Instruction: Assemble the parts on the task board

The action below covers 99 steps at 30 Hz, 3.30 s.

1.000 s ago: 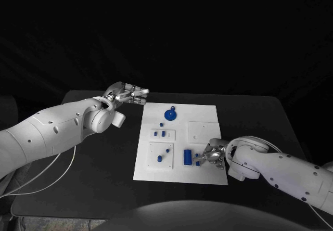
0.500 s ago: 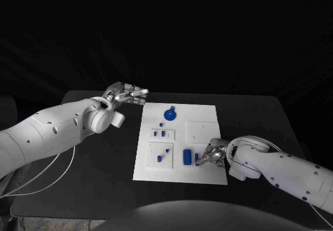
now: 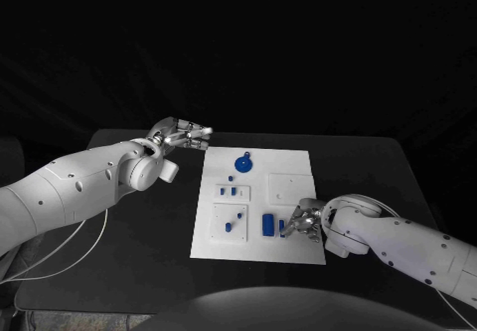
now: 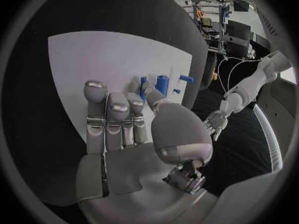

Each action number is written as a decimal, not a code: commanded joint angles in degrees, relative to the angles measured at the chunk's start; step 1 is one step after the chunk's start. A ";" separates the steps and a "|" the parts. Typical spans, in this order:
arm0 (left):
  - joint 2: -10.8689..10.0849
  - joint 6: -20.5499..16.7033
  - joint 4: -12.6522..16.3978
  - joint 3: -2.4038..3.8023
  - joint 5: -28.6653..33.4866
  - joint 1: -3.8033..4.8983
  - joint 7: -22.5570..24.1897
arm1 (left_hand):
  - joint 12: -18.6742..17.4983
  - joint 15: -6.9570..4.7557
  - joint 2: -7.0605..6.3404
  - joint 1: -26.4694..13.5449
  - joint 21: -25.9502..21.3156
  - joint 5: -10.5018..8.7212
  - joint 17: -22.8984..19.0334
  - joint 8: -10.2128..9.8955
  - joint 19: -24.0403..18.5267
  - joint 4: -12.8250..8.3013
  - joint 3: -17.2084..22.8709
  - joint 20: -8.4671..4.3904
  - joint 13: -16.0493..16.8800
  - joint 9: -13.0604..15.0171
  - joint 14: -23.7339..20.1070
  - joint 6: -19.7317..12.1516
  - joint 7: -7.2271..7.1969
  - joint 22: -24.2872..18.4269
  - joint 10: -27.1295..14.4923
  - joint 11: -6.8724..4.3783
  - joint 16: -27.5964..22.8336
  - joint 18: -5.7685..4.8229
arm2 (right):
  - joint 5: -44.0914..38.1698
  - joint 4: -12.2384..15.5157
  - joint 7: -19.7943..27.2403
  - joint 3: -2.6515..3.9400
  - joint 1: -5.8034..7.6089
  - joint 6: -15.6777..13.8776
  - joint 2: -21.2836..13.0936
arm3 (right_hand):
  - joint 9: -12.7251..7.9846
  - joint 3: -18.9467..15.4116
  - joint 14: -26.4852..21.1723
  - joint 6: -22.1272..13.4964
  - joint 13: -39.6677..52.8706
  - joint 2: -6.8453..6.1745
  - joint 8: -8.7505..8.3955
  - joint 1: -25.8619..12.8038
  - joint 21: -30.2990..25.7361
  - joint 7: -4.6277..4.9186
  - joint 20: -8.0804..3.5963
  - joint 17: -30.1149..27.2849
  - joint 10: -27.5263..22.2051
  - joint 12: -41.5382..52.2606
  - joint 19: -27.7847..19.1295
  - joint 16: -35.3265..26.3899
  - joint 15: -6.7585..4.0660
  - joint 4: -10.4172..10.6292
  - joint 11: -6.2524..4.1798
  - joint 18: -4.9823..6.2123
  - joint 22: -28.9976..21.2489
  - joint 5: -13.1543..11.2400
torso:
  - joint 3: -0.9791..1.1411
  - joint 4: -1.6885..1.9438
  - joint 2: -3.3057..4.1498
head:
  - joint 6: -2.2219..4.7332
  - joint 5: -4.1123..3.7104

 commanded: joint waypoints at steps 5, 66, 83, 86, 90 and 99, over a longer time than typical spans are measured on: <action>0.13 0.70 0.05 0.03 -0.06 -0.01 0.35 | -0.24 0.00 0.61 -0.20 0.22 0.03 0.11 0.04 -0.08 0.35 -0.02 0.16 0.06 0.05 -0.54 -0.63 0.01 -0.09 -0.42 0.02 -0.26 -0.41 | -0.99 -1.04 -0.21 -0.04 -0.07 -0.90 0.80 | 0.90 0.02 0.05 0.56 0.18 0.78 -0.21 -0.58 0.40 -0.10 -0.62 0.10 0.33 0.21 2.95 -0.24 -0.43 -0.10 -0.29 -0.66 0.00 -0.33 | -0.01 0.02 0.01 | -0.01 -0.03; 7.91 -6.30 -15.19 0.13 11.14 -0.24 3.80 | -3.60 -6.75 -0.62 -29.12 -5.97 -3.28 -5.91 -3.61 -61.12 -1.41 5.01 -5.84 -3.41 -3.62 -67.76 -57.11 -8.89 -4.84 -63.96 -7.77 -3.76 -3.98 | 45.98 -37.01 48.74 1.91 15.08 -11.68 15.11 | -22.04 -12.88 -83.87 -70.68 -71.66 -1.00 -3.93 -62.81 -34.57 -0.56 6.95 -64.04 -77.72 -51.42 -84.03 -56.01 5.71 9.31 3.18 -3.03 -74.38 -3.11 | 0.35 -0.75 -6.41 | 14.98 -0.44; -1.10 -24.94 11.05 1.61 15.87 -3.12 10.93 | -3.60 -6.75 -0.62 -73.12 -5.97 -3.28 -5.91 -3.61 -61.12 -1.41 5.01 -5.84 -3.41 -3.62 -67.76 -57.11 -8.89 -4.84 -63.96 -7.77 -3.76 -3.98 | 64.19 -10.76 58.76 -12.18 21.26 -35.03 5.54 | -22.04 -12.88 -83.87 -70.68 -71.66 -1.00 -3.93 -62.81 -34.57 -0.56 6.95 -64.04 -77.72 -51.42 -84.03 -56.01 5.71 9.31 3.18 -3.03 -74.38 -3.11 | 1.17 -3.19 -8.78 | 15.18 0.90; -3.10 -29.06 16.86 1.94 16.91 -3.76 12.51 | -3.60 -6.75 -0.62 -73.12 -5.97 -3.28 -5.91 -3.61 -61.12 -1.41 5.01 -5.84 -3.41 -3.62 -67.76 -57.11 -8.89 -4.84 -63.96 -7.77 -3.76 -3.98 | 68.03 -5.22 60.87 -15.15 22.56 -39.96 3.52 | -22.04 -12.88 -83.87 -70.68 -71.66 -1.00 -3.93 -62.81 -34.57 -0.56 6.95 -64.04 -77.72 -51.42 -84.03 -56.01 5.71 9.31 3.18 -3.03 -74.38 -3.11 | 1.17 -3.19 -8.78 | 15.18 0.90; -4.75 -32.47 21.65 2.21 17.78 -4.29 13.82 | -3.60 -6.75 -0.62 -73.12 -5.97 -3.28 -5.91 -3.61 -61.12 -1.41 5.01 -5.84 -3.41 -3.62 -67.76 -57.11 -8.89 -4.84 -63.96 -7.77 -3.76 -3.98 | 71.16 -0.70 62.60 -17.58 23.63 -43.98 1.87 | -22.04 -12.88 -83.87 -70.68 -71.66 -1.00 -3.93 -62.81 -34.57 -0.56 6.95 -64.04 -77.72 -51.42 -84.03 -56.01 5.71 9.31 3.18 -3.03 -74.38 -3.11 | 1.17 -3.19 -8.78 | 15.18 0.90; -6.22 -35.51 25.93 2.45 18.55 -4.76 14.98 | -3.60 -6.75 -0.62 -73.12 -5.97 -3.28 -5.91 -3.61 -61.12 -1.41 5.01 -5.84 -3.41 -3.62 -67.76 -57.11 -8.89 -4.84 -63.96 -7.77 -3.76 -3.98 | 73.71 2.98 64.00 -19.55 24.49 -47.25 0.53 | -22.04 -12.88 -83.87 -70.68 -71.66 -1.00 -3.93 -62.81 -34.57 -0.56 6.95 -64.04 -77.72 -51.42 -84.03 -56.01 5.71 9.31 3.18 -3.03 -74.38 -3.11 | 1.17 -3.19 -8.78 | 15.18 0.90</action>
